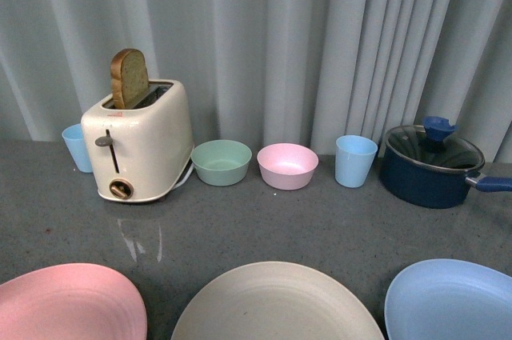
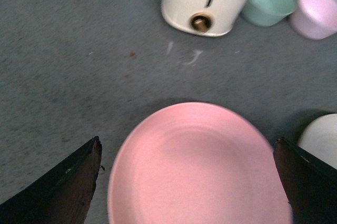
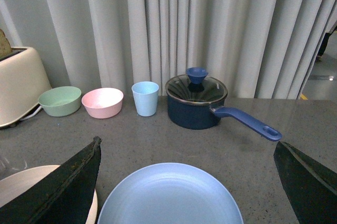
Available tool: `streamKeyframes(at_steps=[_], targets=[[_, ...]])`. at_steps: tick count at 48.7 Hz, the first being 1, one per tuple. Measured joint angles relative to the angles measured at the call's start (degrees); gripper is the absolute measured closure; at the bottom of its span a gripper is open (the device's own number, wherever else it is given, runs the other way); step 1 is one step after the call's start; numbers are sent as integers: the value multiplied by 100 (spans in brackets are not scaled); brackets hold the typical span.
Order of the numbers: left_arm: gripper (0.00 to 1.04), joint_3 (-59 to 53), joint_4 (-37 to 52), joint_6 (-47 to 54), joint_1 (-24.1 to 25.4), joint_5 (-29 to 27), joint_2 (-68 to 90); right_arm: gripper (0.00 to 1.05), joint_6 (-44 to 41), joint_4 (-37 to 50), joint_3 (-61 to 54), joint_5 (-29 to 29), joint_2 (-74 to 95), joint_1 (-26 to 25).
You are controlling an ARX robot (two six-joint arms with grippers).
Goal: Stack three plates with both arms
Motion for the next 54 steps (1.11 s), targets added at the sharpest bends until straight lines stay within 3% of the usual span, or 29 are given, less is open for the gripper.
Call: streamKeyframes(at_steps=[8,26,54], targets=[[7,730,-157,841,511,-170,1451,7,0,0,0,0,0,0],[7,1215,-713,2170,555,-50,2776,7,0,0,0,0,0,0],[7,2004,-909,2186,271,-393,3842,7,0,0,0,0,0,0]])
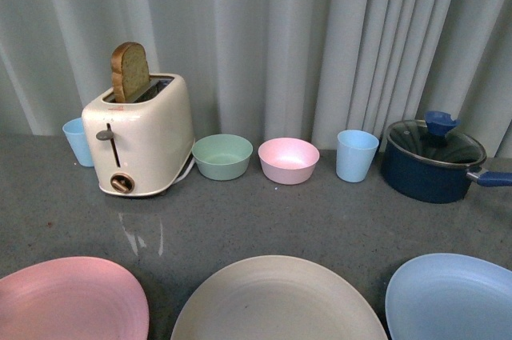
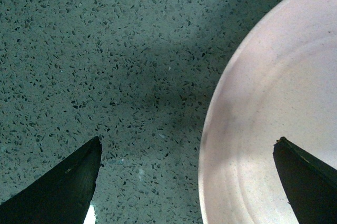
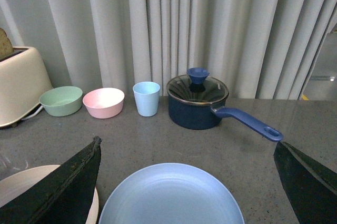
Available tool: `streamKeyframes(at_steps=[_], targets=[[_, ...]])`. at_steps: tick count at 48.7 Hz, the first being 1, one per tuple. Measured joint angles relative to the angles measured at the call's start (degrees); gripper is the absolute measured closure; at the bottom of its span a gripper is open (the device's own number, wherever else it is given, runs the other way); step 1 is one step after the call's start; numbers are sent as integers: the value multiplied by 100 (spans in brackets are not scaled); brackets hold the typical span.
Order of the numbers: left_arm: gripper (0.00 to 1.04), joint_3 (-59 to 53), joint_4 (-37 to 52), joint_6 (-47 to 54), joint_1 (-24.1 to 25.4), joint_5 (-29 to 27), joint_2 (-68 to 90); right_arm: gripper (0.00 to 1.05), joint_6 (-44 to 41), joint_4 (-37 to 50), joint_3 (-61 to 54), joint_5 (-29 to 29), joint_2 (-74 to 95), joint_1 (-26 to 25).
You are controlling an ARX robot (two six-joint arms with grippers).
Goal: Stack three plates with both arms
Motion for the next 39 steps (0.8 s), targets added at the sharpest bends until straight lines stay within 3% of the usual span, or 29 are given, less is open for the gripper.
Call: streamKeyframes(at_steps=[39], targets=[[7,142,-133,-42,-232,-122,323,7,0,0,0,0,0,0]])
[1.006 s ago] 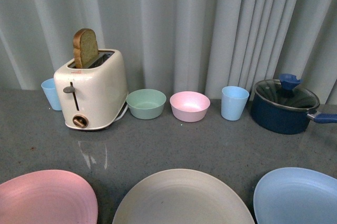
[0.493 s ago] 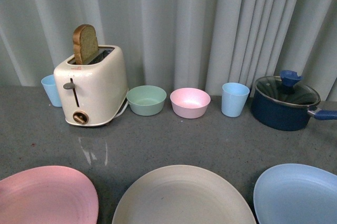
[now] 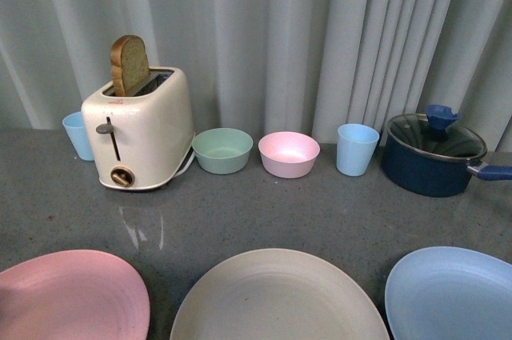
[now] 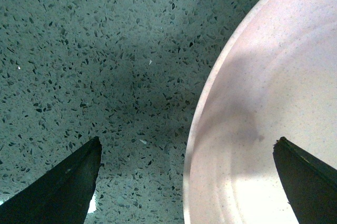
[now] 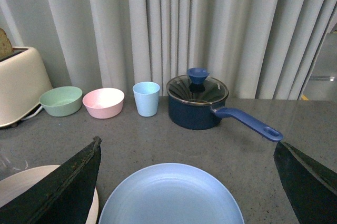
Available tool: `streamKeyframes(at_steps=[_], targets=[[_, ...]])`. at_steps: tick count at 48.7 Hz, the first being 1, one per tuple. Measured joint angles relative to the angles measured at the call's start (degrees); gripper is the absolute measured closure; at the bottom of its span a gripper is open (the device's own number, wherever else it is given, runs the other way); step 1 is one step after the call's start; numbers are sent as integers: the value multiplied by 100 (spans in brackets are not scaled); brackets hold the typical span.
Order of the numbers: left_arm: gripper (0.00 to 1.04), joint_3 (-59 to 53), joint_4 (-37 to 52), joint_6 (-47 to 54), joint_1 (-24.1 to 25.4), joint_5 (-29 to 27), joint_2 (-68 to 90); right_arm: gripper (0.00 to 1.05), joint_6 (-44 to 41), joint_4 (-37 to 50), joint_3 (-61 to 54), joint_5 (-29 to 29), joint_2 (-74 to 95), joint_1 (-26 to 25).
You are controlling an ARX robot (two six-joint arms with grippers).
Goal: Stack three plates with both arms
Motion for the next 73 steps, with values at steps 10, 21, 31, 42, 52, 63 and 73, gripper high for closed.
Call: streamKeyframes(at_steps=[10,21,31,42,52,63,73], targets=[[22,-7,-125,17,-35,-59,31,7,0,0,0,0,0,0],[52,-9,-205,13,-39,-72,31,7,0,0,0,0,0,0],[85,17,-433,-57,48,57,20,7,0,0,0,0,0,0],[100,243,-907,-146,243,507,-262,7,0,0,0,0,0,0],[101,717,-1582,-170,461,807,-726,7,0,0,0,0,0,0],[101,1093,-2079,-236,538,1088,-1198,7,0,0,0,0,0,0],[101,1228,-2251,-743,352,1497,-1484,7,0,0,0,0,0,0]])
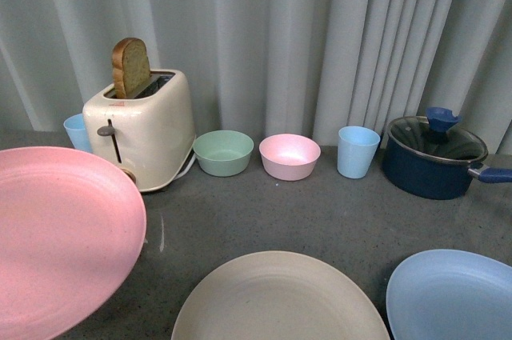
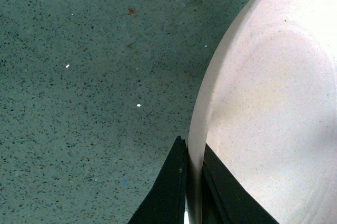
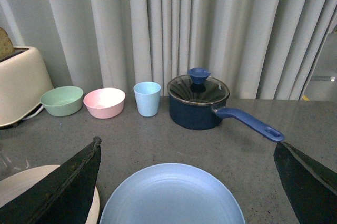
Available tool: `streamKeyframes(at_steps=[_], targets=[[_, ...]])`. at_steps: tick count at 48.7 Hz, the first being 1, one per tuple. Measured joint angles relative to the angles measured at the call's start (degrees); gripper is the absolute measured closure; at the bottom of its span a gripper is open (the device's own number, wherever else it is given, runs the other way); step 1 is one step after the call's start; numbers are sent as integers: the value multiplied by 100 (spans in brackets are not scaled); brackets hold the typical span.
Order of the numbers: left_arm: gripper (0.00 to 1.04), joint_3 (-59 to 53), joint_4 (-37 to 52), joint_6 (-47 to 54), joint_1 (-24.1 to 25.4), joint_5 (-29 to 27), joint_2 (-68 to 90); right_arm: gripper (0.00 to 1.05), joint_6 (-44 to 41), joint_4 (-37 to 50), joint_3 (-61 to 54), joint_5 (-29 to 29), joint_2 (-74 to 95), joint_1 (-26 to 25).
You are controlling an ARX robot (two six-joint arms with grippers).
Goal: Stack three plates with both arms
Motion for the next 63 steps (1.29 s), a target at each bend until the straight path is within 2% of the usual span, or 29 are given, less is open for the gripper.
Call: streamKeyframes(at_steps=[6,13,19,30,51,63], targets=[[101,-275,81,-328,-479,20,-310,7,-2,0,0,0,0,0],[101,-695,448,-874,-1537,-149,-518,7,0,0,0,0,0,0],[101,-841,656,-1220,-2238,-208,-527,7,0,0,0,0,0,0],[101,-883,1012,-1799,-3204,-455,-378,7,0,0,0,0,0,0],[101,-835,1346,-2457,-3906,-1180,452,7,0,0,0,0,0,0],[101,-695,1419,-2658,-4103,-1300,636,7,0,0,0,0,0,0]])
